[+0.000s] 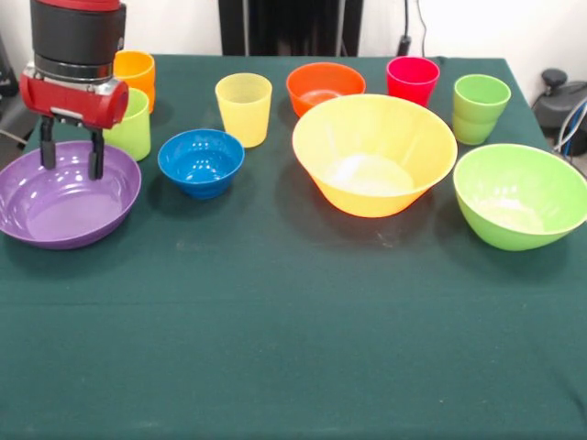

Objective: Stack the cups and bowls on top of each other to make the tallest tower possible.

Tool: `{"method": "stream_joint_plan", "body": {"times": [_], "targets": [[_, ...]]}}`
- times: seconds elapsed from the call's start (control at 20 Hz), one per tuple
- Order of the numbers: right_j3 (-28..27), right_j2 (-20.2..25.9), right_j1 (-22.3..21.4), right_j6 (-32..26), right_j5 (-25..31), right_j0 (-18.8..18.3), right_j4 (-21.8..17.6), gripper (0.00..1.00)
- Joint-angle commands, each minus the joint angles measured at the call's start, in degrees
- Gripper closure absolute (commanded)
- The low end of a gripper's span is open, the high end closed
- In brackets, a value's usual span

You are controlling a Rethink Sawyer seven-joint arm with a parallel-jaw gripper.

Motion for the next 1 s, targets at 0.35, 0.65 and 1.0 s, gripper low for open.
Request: {"method": "stream_joint_plan", "body": {"times": [0.35, 0.65, 1.0], "targets": [[5.99, 3.41, -3.73, -6.32, 8.57, 4.09, -3.44, 0.00], [9.04, 0.93, -6.65, -1.93, 7.94, 7.11, -2.68, 0.00], [10.54, 0.12, -7.86, -0.97, 7.53, 8.07, -2.43, 0.00]]}}
